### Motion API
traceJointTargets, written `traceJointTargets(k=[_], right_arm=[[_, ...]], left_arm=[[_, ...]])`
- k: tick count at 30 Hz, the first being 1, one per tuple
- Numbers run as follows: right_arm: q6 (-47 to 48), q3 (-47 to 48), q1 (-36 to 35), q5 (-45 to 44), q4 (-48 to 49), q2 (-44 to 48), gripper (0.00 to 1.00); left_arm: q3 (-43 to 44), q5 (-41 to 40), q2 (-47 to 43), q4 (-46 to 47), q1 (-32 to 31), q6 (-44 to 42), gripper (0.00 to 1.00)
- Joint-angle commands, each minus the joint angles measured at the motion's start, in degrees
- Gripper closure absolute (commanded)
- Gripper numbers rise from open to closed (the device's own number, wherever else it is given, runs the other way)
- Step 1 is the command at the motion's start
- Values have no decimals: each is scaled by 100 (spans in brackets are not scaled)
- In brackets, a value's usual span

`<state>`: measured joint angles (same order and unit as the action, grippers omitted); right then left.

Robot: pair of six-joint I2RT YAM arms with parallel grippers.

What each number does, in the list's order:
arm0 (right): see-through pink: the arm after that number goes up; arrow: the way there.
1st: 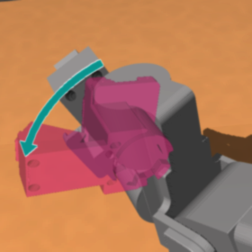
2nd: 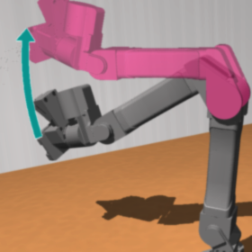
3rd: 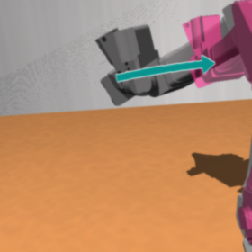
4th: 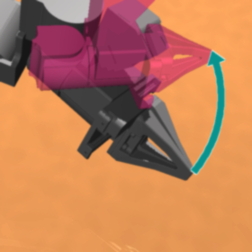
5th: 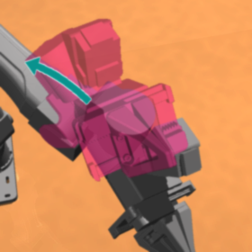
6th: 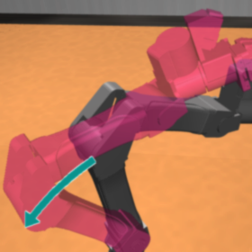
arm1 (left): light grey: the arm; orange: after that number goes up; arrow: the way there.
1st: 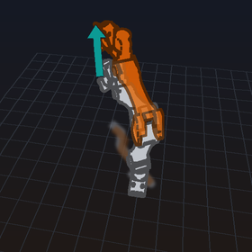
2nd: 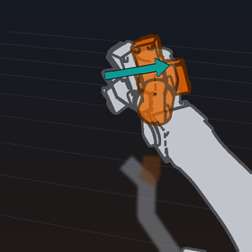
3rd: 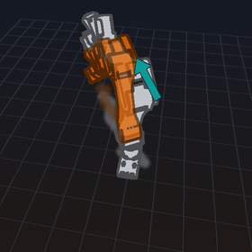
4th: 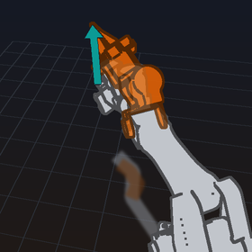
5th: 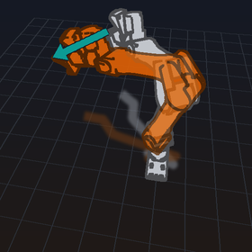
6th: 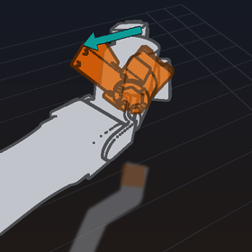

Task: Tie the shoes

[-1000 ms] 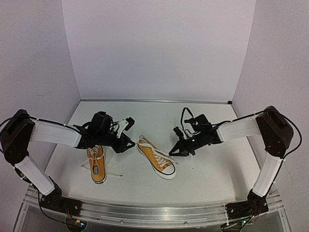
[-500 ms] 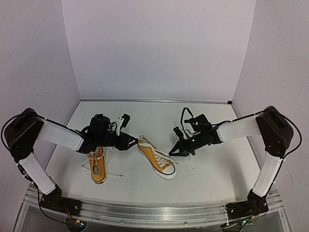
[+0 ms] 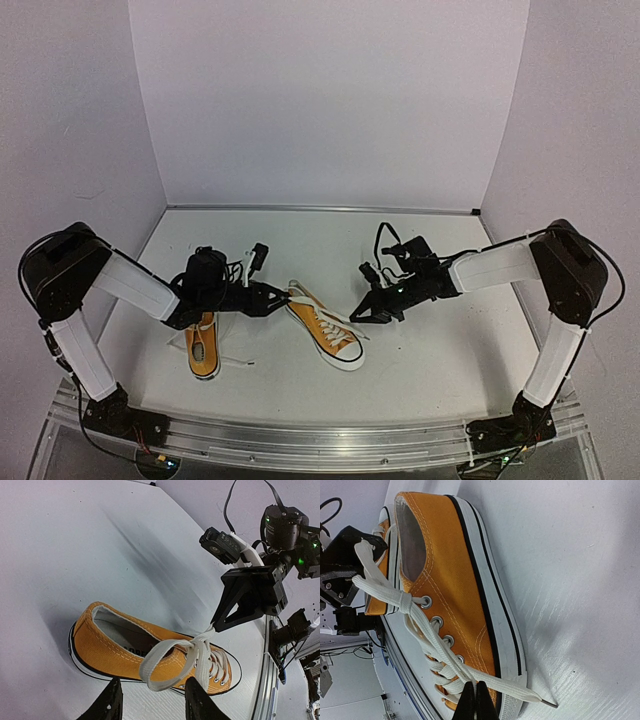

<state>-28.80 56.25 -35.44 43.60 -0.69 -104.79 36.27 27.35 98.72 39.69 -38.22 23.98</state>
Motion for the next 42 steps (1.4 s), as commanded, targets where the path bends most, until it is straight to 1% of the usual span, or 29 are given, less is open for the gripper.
traceJointTargets(k=[1,6,18,24,28,35,38,42], right_arm=[[-36,143,-7,35,-28,-26,100],[-38,127,-7,35,-29,-15,100],[-28,126,-8,28,-28,-23,100],[-24,125,-7,26,-28,-28,100],[-20,106,-8,18,-28,-18,100],[-20,105,-7,8,-28,-15,100],[-20,87,-7,-14,-31,9,100],[-20,49,-12,-83,-37,50,100]], left_arm=[[181,146,147,431,-19,101,60],[372,279,354,454,-43,130,64],[552,432,677,872,-118,341,63],[686,475,811,935,-163,389,67],[740,497,856,960,-186,414,74],[709,572,805,967,-186,410,97],[655,474,629,787,-169,302,100],[762,228,233,-123,-121,-245,100]])
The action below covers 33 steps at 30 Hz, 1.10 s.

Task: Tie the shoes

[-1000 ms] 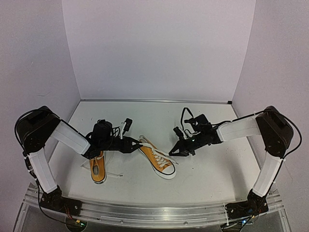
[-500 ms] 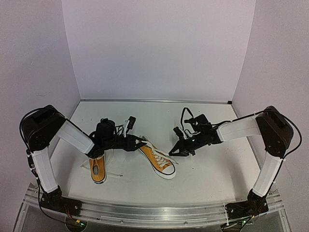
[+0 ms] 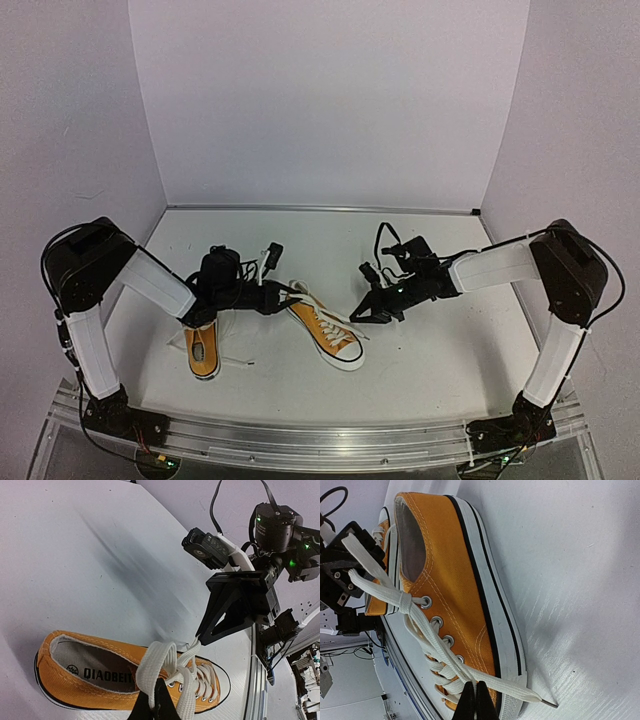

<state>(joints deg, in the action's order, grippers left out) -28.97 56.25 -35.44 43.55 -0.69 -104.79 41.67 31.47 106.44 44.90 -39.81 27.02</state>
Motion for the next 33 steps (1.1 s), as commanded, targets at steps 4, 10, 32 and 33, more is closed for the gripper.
traceJointTargets(k=[4,10,32,33], right_arm=[[-19,23,-7,-135,-38,56,100],[-21,-32,-11,-179,-37,111,100],[-114,51,-396,-154,14,-212,100],[-135,63,-429,-154,15,-255,100]], left_arm=[[398,-322,-848,-1455,153,-1018,100],[523,-405,-1097,-2161,357,-1417,100],[550,-244,-769,-2569,554,-1434,80],[544,-215,-677,-2503,548,-1400,78]])
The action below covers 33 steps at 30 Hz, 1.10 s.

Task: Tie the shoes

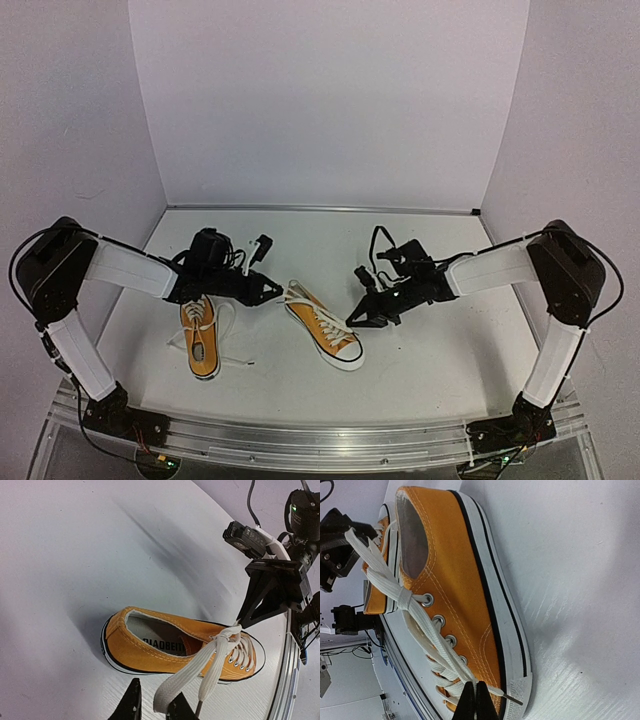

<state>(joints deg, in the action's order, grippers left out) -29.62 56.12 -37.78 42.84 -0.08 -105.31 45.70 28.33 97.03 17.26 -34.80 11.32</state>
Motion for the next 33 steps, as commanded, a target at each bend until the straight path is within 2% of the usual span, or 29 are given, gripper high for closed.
traceJointTargets(k=[1,11,20,24,26,29,31,32,33], right_arm=[[-99,88,-239,-82,-37,-244,100],[-473,244,-758,-74,477,-587,100],[-669,440,-958,-118,579,-472,100],[-656,496,-955,-149,519,-377,100],[-578,466,-935,-264,397,-258,100],[-423,306,-816,-517,38,71,100],[-341,134,-690,-713,-253,414,94],[-316,49,-613,-800,-352,604,89],[-302,-41,-508,-895,-428,845,85]], left_arm=[[146,112,341,305,39,206,75],[592,370,1183,639,-167,386,55],[1254,539,1619,577,-194,349,53],[1477,525,1591,237,-189,227,50],[1368,431,1375,179,-166,204,43],[1079,86,757,-113,-63,131,24],[937,-237,286,-495,-8,21,7],[888,-403,79,-679,12,-41,1],[854,-592,-131,-848,31,-76,0]])
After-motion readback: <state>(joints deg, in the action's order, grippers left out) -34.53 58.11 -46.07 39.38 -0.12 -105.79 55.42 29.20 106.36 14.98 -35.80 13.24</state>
